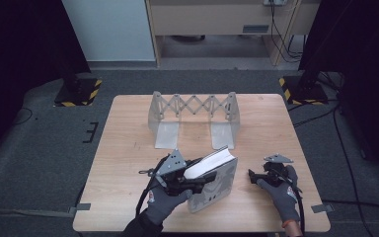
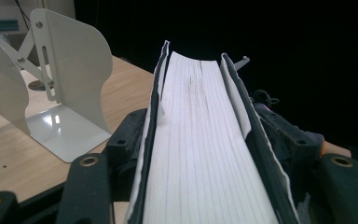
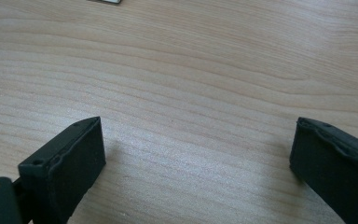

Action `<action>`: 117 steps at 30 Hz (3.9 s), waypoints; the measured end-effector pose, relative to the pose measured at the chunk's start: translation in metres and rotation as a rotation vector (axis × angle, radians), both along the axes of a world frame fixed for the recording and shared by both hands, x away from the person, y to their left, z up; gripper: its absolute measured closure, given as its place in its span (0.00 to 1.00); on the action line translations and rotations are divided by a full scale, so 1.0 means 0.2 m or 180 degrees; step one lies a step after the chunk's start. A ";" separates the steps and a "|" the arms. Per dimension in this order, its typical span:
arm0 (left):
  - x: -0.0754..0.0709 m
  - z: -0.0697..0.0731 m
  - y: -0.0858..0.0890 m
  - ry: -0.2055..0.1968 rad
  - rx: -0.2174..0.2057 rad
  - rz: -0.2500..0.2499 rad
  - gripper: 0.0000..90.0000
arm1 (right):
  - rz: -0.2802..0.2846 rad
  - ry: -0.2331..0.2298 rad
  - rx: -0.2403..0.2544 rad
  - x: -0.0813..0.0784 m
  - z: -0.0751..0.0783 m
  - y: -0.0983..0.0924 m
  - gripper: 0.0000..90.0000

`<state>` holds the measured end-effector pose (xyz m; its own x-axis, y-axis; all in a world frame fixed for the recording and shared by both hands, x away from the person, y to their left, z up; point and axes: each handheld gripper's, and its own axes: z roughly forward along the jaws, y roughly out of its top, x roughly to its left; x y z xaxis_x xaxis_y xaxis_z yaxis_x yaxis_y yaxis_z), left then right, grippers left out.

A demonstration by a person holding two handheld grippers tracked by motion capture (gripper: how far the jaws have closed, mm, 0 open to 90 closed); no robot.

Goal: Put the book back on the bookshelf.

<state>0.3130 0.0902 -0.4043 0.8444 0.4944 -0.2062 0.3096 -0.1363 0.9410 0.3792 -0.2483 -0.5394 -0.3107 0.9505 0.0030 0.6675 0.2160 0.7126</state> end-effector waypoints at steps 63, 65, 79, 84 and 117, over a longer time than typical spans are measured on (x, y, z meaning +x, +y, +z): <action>0.07 0.07 -0.06 -0.0021 0.0343 0.0213 0.58 | -0.0003 -0.0004 -0.0003 0.00 0.00 0.00 0.04; 0.07 0.08 -0.05 -0.0028 0.0345 0.0225 0.58 | -0.0007 0.0003 0.0001 0.00 0.00 0.00 0.04; 0.09 0.21 0.25 -0.0074 0.0349 0.0709 0.58 | 0.0001 0.0004 -0.0007 0.00 0.00 0.00 0.04; 0.12 0.24 0.41 -0.0045 0.0242 0.0976 0.58 | 0.0000 0.0004 -0.0007 0.00 0.00 0.00 0.04; 0.70 0.27 0.48 -0.0060 0.0423 0.2065 0.58 | 0.0001 0.0004 -0.0005 0.00 0.00 0.00 0.04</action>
